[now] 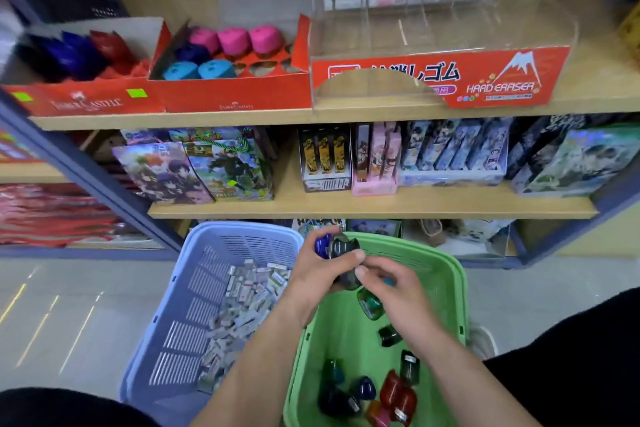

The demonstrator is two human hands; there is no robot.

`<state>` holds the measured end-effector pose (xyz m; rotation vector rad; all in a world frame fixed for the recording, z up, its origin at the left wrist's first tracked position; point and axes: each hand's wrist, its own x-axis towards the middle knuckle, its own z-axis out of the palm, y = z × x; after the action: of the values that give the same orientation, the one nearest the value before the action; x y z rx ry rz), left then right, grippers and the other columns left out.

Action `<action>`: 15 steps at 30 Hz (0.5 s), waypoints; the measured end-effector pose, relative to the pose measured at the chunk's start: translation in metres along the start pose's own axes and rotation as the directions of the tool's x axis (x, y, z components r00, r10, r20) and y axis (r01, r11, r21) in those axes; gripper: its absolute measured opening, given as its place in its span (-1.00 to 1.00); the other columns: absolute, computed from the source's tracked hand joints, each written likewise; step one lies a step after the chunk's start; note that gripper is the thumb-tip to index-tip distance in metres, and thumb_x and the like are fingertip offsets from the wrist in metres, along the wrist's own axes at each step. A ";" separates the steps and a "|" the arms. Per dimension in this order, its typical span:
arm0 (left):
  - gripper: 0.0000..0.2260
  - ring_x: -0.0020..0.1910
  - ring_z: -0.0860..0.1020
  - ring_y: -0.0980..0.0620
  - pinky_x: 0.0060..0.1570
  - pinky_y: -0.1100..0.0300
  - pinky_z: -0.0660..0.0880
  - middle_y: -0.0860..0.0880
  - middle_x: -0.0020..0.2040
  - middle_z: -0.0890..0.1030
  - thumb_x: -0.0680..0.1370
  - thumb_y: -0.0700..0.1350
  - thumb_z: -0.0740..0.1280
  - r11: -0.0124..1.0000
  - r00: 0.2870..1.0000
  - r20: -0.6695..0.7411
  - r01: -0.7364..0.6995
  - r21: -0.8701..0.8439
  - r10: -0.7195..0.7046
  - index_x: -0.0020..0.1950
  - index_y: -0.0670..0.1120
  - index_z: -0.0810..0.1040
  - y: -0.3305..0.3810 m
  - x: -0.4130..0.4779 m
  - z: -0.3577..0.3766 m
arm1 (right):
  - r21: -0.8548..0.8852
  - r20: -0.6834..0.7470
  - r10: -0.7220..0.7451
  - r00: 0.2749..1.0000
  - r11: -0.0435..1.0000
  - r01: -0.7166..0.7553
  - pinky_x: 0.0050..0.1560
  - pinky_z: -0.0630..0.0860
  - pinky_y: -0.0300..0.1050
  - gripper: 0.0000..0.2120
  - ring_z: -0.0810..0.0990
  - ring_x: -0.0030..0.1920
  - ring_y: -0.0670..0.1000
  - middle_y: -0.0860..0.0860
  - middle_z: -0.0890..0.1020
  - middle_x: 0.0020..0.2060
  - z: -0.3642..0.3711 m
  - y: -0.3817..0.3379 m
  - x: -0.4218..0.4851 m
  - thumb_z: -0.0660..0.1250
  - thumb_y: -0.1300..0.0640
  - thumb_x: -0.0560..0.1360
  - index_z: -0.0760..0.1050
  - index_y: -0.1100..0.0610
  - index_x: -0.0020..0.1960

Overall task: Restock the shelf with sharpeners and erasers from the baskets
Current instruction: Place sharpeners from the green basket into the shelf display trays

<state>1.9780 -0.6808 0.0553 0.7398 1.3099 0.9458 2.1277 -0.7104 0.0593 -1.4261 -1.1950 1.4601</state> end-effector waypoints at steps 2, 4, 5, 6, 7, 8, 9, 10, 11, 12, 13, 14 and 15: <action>-0.41 -0.23 0.62 0.01 -0.18 0.08 0.58 0.01 -0.12 0.68 0.16 0.01 0.64 1.000 1.000 0.005 -0.011 -0.013 0.011 0.15 0.12 0.58 0.006 -0.004 -0.005 | -0.018 0.022 -0.021 1.000 1.000 0.022 -0.08 0.48 -0.47 -0.85 0.66 -0.06 -0.19 -0.07 0.73 -0.09 0.003 -0.007 -0.001 0.41 0.20 0.56 0.67 -0.04 0.04; -0.44 -0.23 0.63 -0.01 -0.19 0.06 0.58 -0.01 -0.11 0.68 0.18 -0.02 0.65 1.000 1.000 0.002 -0.023 -0.016 0.023 0.14 0.08 0.59 0.011 -0.008 -0.011 | -0.052 0.050 -0.033 0.998 0.998 0.035 -0.04 0.50 -0.42 -0.85 0.66 -0.05 -0.19 -0.10 0.73 -0.09 0.004 -0.012 0.000 0.41 0.17 0.57 0.66 -0.07 0.04; -0.48 -0.21 0.64 -0.01 -0.20 0.06 0.59 -0.03 -0.09 0.68 0.23 -0.07 0.65 1.000 1.000 -0.007 -0.027 -0.012 0.027 0.14 0.06 0.59 0.015 -0.010 -0.015 | -0.073 0.065 -0.037 0.997 0.996 0.041 -0.01 0.51 -0.39 -0.85 0.66 -0.05 -0.19 -0.12 0.72 -0.10 0.004 -0.015 0.001 0.40 0.14 0.57 0.66 -0.08 0.05; -0.53 -0.19 0.66 -0.01 -0.21 0.05 0.60 -0.05 -0.06 0.69 0.29 -0.14 0.65 1.000 0.999 -0.020 -0.031 -0.005 0.031 0.13 0.04 0.58 0.018 -0.012 -0.019 | -0.090 0.072 -0.035 0.997 0.995 0.042 0.03 0.50 -0.35 -0.86 0.66 -0.04 -0.19 -0.12 0.72 -0.11 0.004 -0.019 0.003 0.38 0.13 0.59 0.66 -0.07 0.05; -0.57 -0.17 0.67 -0.02 -0.21 0.04 0.61 -0.05 -0.04 0.69 0.34 -0.19 0.64 0.999 0.999 -0.035 -0.035 0.000 0.035 0.13 0.03 0.58 0.023 -0.013 -0.024 | -0.101 0.076 -0.028 0.997 0.994 0.036 0.09 0.51 -0.28 -0.86 0.65 -0.04 -0.18 -0.11 0.71 -0.12 0.003 -0.021 0.006 0.35 0.13 0.60 0.66 -0.06 0.03; -0.60 -0.14 0.67 -0.04 -0.20 0.02 0.62 -0.07 -0.02 0.68 0.38 -0.21 0.62 0.999 0.998 -0.045 -0.038 0.006 0.038 0.13 0.02 0.58 0.028 -0.014 -0.029 | -0.101 0.083 -0.017 0.996 0.995 0.025 0.15 0.51 -0.18 -0.83 0.65 -0.03 -0.16 -0.11 0.71 -0.13 0.001 -0.024 0.008 0.32 0.15 0.62 0.66 -0.04 0.00; -0.61 -0.11 0.67 -0.07 -0.17 -0.02 0.64 -0.09 0.00 0.67 0.40 -0.21 0.60 0.999 0.998 -0.052 -0.042 0.011 0.042 0.15 0.02 0.57 0.033 -0.015 -0.033 | -0.096 0.096 0.001 0.995 0.995 0.008 0.22 0.50 -0.08 -0.79 0.64 -0.01 -0.14 -0.11 0.71 -0.13 -0.001 -0.028 0.010 0.29 0.20 0.62 0.66 -0.02 -0.04; -0.61 -0.09 0.66 -0.10 -0.14 -0.07 0.66 -0.11 0.02 0.66 0.40 -0.22 0.59 0.999 0.997 -0.057 -0.049 0.016 0.049 0.16 0.01 0.57 0.038 -0.016 -0.038 | -0.063 0.119 0.018 0.993 0.998 -0.011 0.26 0.49 0.03 -0.75 0.63 0.02 -0.10 -0.11 0.70 -0.12 -0.002 -0.032 0.012 0.26 0.24 0.61 0.66 -0.01 -0.06; -0.61 -0.08 0.65 -0.12 -0.10 -0.11 0.67 -0.11 0.02 0.65 0.41 -0.22 0.59 0.998 0.997 -0.060 -0.057 0.022 0.058 0.16 0.00 0.57 0.044 -0.017 -0.042 | -0.016 0.150 0.028 0.988 1.000 -0.026 0.27 0.49 0.10 -0.74 0.62 0.06 -0.05 -0.11 0.70 -0.11 -0.004 -0.035 0.015 0.25 0.25 0.56 0.66 -0.01 -0.08; -0.62 -0.08 0.63 -0.12 -0.07 -0.14 0.66 -0.10 0.01 0.64 0.41 -0.23 0.58 0.997 0.996 -0.062 -0.067 0.029 0.068 0.16 0.00 0.58 0.049 -0.019 -0.045 | 0.037 0.184 0.029 0.983 0.999 -0.036 0.27 0.49 0.15 -0.74 0.60 0.10 0.01 -0.08 0.68 -0.08 -0.004 -0.038 0.018 0.24 0.26 0.49 0.66 0.01 -0.07; -0.63 -0.09 0.61 -0.12 -0.07 -0.14 0.65 -0.07 -0.02 0.64 0.42 -0.24 0.57 0.996 0.995 -0.063 -0.079 0.030 0.080 0.15 0.01 0.58 0.054 -0.021 -0.049 | 0.072 0.215 0.018 0.976 0.997 -0.034 0.25 0.49 0.17 -0.74 0.59 0.12 0.05 -0.06 0.67 -0.05 -0.004 -0.043 0.019 0.24 0.27 0.45 0.66 0.03 -0.04; -0.65 -0.12 0.60 -0.11 -0.08 -0.11 0.65 -0.04 -0.06 0.64 0.43 -0.25 0.56 0.995 0.994 -0.061 -0.094 0.025 0.096 0.14 0.01 0.58 0.059 -0.023 -0.053 | 0.083 0.237 0.000 0.972 0.996 -0.021 0.24 0.51 0.15 -0.74 0.59 0.14 0.05 -0.04 0.66 -0.02 -0.003 -0.048 0.021 0.27 0.28 0.46 0.65 0.03 0.00; -0.66 -0.14 0.60 -0.09 -0.11 -0.08 0.65 -0.01 -0.11 0.64 0.44 -0.26 0.56 0.994 0.992 -0.058 -0.110 0.015 0.111 0.13 0.01 0.58 0.063 -0.025 -0.057 | 0.066 0.251 -0.024 0.968 0.998 0.007 0.23 0.54 0.07 -0.76 0.61 0.16 0.02 -0.05 0.66 0.03 -0.002 -0.052 0.023 0.34 0.28 0.49 0.63 0.01 0.06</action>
<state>1.9123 -0.6783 0.1140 0.8060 1.3375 1.0562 2.1232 -0.6736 0.1026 -1.2113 -1.2965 1.6912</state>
